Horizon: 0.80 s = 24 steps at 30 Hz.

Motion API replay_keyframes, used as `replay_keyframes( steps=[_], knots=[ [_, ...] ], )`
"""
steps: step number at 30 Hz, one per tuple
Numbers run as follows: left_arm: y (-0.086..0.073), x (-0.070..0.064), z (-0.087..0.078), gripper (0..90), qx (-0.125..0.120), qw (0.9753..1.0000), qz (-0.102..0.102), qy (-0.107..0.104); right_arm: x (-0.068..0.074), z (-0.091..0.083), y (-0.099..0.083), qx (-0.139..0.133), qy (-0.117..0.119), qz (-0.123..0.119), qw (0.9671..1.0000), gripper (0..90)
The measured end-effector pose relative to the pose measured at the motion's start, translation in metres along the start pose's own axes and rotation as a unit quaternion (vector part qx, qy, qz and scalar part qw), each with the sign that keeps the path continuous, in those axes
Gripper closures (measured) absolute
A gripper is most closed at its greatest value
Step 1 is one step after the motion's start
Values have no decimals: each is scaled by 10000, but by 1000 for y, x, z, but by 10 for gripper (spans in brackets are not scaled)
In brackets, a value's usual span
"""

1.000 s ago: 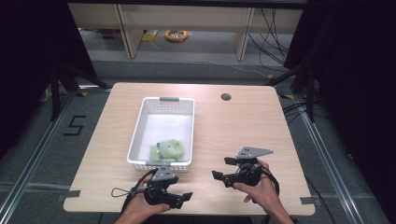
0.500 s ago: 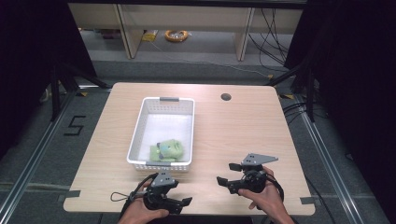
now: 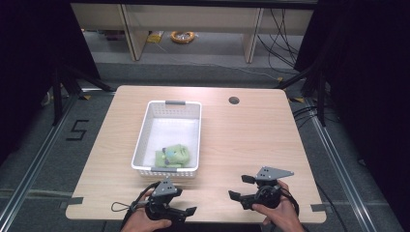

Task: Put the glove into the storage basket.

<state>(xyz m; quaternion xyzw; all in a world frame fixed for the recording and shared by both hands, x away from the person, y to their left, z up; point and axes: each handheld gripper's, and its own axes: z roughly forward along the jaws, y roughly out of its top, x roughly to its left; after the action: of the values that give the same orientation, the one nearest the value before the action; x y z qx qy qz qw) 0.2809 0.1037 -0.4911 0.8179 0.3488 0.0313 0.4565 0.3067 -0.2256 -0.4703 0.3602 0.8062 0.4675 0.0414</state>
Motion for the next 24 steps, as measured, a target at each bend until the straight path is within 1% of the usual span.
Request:
replay_keyframes(
  steps=[1, 2, 3, 4, 5, 6, 7, 8, 9, 10, 11, 12, 13, 14, 15, 16, 17, 18, 19, 20, 21, 22, 23, 24],
  knots=[
    [-1, -1, -1, 186, 12, 9999, -112, 16, -1, 0, -2, -56, 31, -26, 10000, 176],
    [-1, 0, -2, 181, -1, 10000, -87, 4, 1, 0, -4, -55, 0, 91, 9999, 158],
    [-2, 1, -3, 178, -17, 10000, -72, 6, 1, -1, -6, -10, -35, 151, 9999, 159],
    [-4, 1, -3, 174, -43, 9999, -115, 15, -1, -1, -8, -43, -39, 38, 10000, 158],
    [-5, 2, -4, 169, -63, 9999, -116, 26, 0, -3, -10, 11, -71, 67, 10000, 158],
    [-6, 3, -6, 161, -40, 9999, -94, 55, 0, -3, -12, -15, -48, 93, 9999, 158],
    [-8, 4, -6, 154, -88, 9999, -89, 69, -2, -4, -14, -14, -67, 29, 10000, 158],
    [-10, 4, -8, 154, -61, 9998, -161, 103, -2, -4, -15, -24, -45, 22, 10000, 158],
    [-11, 5, -9, 154, -89, 9998, -132, 126, -2, -6, -17, -22, -45, 29, 10000, 158],
    [-13, 6, -11, 154, -65, 9998, -132, 140, 1, -7, -19, 21, -72, 165, 9998, 158],
    [-14, 6, -12, 154, -93, 9998, -112, 137, -3, -9, -20, -21, -171, -98, 9998, 158],
    [-16, 7, -13, 154, -91, 9998, -46, 144, -1, -9, -22, -29, -116, 62, 9999, 158],
    [-17, 7, -14, 154, -75, 9998, -25, 184, -2, -10, -23, 40, -175, 11, 9998, 158],
    [-18, 6, -15, 154, -77, 9998, -48, 172, -1, -11, -25, 37, -156, 115, 9998, 158],
    [-19, 6, -16, 154, -108, 9998, -86, 147, -1, -12, -26, 51, -189, 104, 9998, 158],
    [-20, 6, -17, 154, -64, 9999, -46, 154, -4, -12, -28, 28, -224, -102, 9997, 158],
    [-21, 5, -16, 154, -57, 9998, -56, 174, -5, -13, -29, 115, -106, -101, 9998, 158],
    [-21, 6, -17, 154, 55, 9997, 24, 223, -4, -14, -31, 156, -170, -19, 9997, 158],
    [-23, 4, -17, 154, 18, 9997, -18, 232, -3, -14, -32, 171, -231, -31, 9996, 159],
    [-24, 4, -16, 154, 32, 9997, -20, 221, -2, -14, -34, 169, -283, -31, 9995, 158],
    [-24, 5, -16, 154, 142, 9997, 105, 194, 1, -15, -36, 299, -298, 86, 9991, 159],
    [-25, 3, -15, 154, 80, 9997, 83, 216, 0, -14, -37, 288, -288, -19, 9992, 159],
    [-26, 2, -14, 154, 113, 9997, 49, 218, -2, -15, -38, 313, -342, -145, 9988, 158],
    [-26, 3, -15, 154, 155, 9994, 181, 240, 0, -15, -39, 332, -390, -169, 9985, 159]
  ],
)
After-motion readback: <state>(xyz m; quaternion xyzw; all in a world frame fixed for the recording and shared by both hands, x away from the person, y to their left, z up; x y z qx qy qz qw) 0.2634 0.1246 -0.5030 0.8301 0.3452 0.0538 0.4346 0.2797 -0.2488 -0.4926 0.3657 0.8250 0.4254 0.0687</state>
